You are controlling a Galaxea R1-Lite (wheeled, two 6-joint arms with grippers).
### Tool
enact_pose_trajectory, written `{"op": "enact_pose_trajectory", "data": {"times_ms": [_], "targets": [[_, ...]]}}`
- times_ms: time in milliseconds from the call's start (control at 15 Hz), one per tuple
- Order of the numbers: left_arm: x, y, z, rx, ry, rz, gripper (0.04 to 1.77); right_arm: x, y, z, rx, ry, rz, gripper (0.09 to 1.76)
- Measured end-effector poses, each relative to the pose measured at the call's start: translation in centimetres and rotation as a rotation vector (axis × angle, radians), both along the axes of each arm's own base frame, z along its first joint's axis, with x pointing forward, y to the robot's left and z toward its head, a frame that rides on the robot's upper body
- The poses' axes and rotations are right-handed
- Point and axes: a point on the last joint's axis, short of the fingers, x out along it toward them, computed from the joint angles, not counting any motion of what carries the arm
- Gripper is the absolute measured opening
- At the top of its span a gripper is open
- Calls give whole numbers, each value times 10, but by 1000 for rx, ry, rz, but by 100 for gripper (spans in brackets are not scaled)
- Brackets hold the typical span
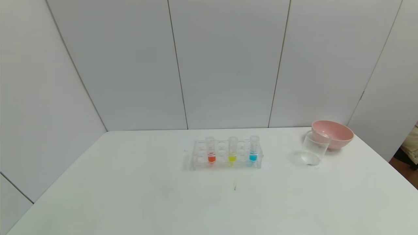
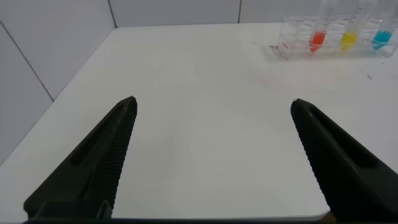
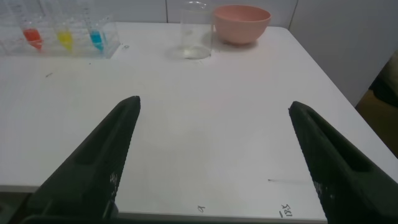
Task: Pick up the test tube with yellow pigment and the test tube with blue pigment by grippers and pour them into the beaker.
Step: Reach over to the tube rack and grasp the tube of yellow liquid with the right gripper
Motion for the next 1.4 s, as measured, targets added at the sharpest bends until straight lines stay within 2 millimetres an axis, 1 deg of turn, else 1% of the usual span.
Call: {"op": "enact_pose_trajectory", "data": {"times_ms": [133, 267, 467, 600, 667, 800, 933, 1000, 1067, 1200, 1267, 1400], "targets": [[0, 0, 0, 0, 0, 0, 176, 0, 0, 0, -5, 8, -6, 171], [0, 0, 0, 0, 0, 0, 176, -1, 0, 9, 0, -4, -6, 171], [0, 0, 0, 0, 0, 0, 176, 3, 0, 37, 10, 2, 0, 171], [0, 0, 0, 0, 0, 0, 176, 13, 0, 61, 9, 24, 6, 171], [0, 0, 0, 0, 0, 0, 176, 22, 0, 73, 8, 29, 10, 171], [0, 0, 0, 0, 0, 0, 176, 48, 1, 98, 6, 23, 18, 171], [0, 0, 0, 0, 0, 0, 176, 84, 2, 117, 4, -10, 24, 171], [0, 0, 0, 0, 0, 0, 176, 104, 3, 124, 4, -23, 29, 171], [0, 0, 0, 0, 0, 0, 176, 125, 4, 127, 4, -30, 33, 171], [0, 0, 0, 0, 0, 0, 176, 162, 11, 127, 8, -5, 33, 171], [0, 0, 0, 0, 0, 0, 176, 179, 19, 127, 14, 10, 31, 171], [0, 0, 0, 0, 0, 0, 176, 204, 40, 123, 11, 49, 22, 171]]}}
